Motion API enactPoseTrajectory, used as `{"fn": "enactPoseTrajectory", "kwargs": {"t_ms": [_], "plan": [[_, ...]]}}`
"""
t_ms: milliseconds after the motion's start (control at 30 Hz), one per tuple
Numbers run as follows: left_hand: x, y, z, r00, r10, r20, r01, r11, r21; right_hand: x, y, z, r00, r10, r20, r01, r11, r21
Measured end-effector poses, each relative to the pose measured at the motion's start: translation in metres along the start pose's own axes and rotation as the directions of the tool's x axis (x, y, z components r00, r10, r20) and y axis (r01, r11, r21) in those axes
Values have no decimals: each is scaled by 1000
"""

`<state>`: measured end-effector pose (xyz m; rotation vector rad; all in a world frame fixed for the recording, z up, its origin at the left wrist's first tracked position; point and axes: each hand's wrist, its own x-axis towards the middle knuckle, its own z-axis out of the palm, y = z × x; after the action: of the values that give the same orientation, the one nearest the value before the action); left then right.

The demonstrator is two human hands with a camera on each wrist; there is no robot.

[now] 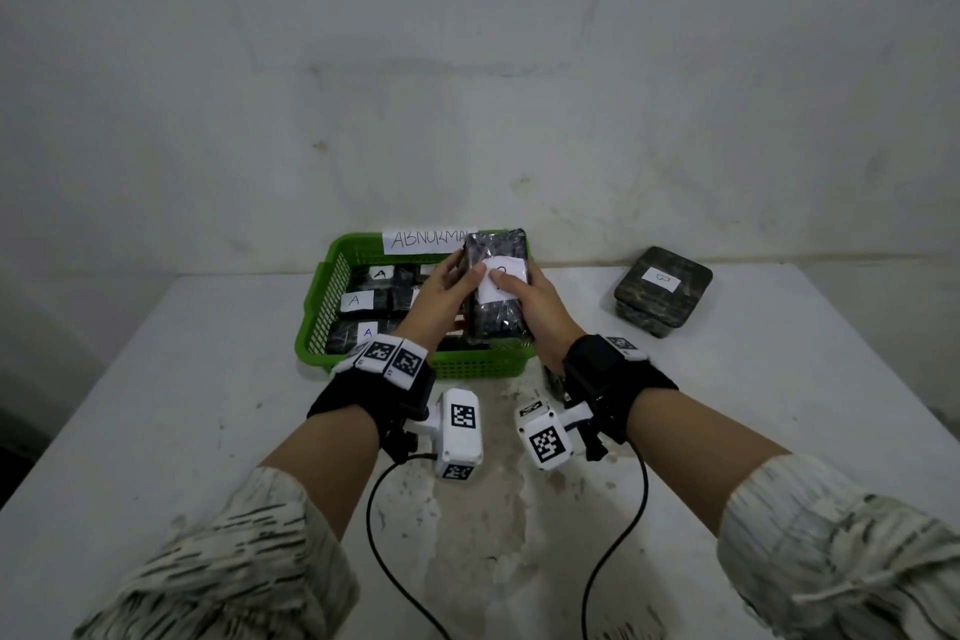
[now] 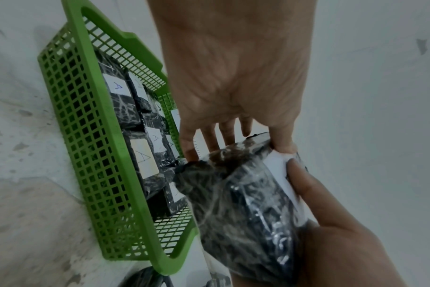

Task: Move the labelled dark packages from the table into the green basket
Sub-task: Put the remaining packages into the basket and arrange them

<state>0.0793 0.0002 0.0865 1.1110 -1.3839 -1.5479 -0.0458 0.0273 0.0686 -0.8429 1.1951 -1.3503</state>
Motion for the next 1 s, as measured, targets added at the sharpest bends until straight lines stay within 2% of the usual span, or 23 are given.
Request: {"fn": "enactPoseTrajectory", "kwargs": {"t_ms": [67,233,300,467,600,700,833,933,1000], "plan": [[-2,-2,0,1000,-6,30,5,1000,19,-1,0,-1,1000,1,1,-1,1000,25],[-3,-3,0,999,37,-15,-37,999,16,-4,5,2,998,44,45,-44,999,0],[-3,-3,-2,1000,19,-23,-19,1000,6,-6,5,2,997,40,63,-40,999,1],[-8,-8,-4,998,-21,62,23,1000,-20,-5,7,-1,999,34,39,-37,997,67],[-8,-8,-4,999,10,39,-11,1000,12,-7,7,-2,995,37,87,-42,997,57],[-8,-11,-6,999,-21,46,23,999,-35,-9,6,-4,991,30,128,-37,998,53],[-9,-14,-7,996,-38,76,44,996,-72,-9,6,-3,993,21,116,-24,1000,21],[-9,-13,-8,1000,-4,25,4,1000,-3,-10,7,0,993,29,115,-30,999,10],[-5,-12,-10,998,58,-29,-54,989,135,-12,3,1,995,36,92,-39,999,30]]}}
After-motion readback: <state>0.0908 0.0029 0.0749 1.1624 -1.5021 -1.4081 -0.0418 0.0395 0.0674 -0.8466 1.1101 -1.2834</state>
